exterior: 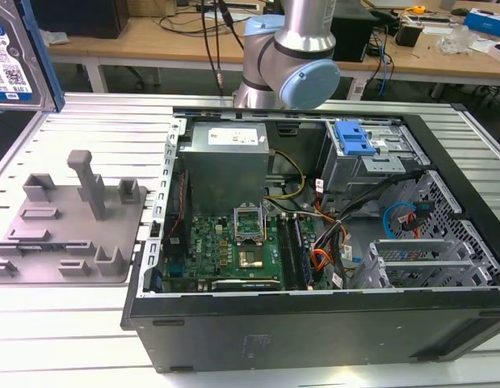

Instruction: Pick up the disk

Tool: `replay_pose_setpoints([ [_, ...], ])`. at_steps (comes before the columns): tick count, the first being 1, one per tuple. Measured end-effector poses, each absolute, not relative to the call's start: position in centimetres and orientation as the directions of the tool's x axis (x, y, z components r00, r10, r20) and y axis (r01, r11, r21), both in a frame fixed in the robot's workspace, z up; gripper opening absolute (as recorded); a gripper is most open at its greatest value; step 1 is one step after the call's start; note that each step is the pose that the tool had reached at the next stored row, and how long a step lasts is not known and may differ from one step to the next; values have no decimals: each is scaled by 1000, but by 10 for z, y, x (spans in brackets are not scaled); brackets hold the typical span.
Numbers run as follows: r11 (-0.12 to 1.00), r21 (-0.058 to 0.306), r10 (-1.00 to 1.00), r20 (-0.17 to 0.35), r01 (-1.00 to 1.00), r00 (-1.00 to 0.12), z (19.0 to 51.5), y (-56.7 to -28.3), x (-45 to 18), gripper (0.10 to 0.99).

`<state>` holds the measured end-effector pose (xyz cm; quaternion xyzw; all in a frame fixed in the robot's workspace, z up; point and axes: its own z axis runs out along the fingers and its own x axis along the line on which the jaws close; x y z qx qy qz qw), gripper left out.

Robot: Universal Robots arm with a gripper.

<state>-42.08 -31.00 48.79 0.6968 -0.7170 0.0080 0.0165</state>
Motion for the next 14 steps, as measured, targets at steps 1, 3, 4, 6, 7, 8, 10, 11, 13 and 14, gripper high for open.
replay_pose_setpoints([
  [1,29,12,-999,35,-1000,-28,488,-310,-421,369],
  [3,29,12,-999,35,-1000,-28,488,-310,-421,369],
  [4,29,12,-999,35,-1000,-28,489,-310,-421,369],
  [6,29,12,-999,35,-1000,-28,489,-310,-421,369],
  [7,29,12,-999,35,-1000,-28,489,-310,-421,369],
  [8,29,12,-999,35,-1000,-28,489,-310,-421,369],
  [10,29,12,-999,35,-1000,-28,489,-310,-421,369],
  [11,29,12,-999,35,-1000,-28,489,-310,-421,369],
  [13,29,12,-999,35,-1000,-28,490,-310,-421,369],
  [14,29,12,-999,35,-1000,-28,490,-310,-421,369],
])
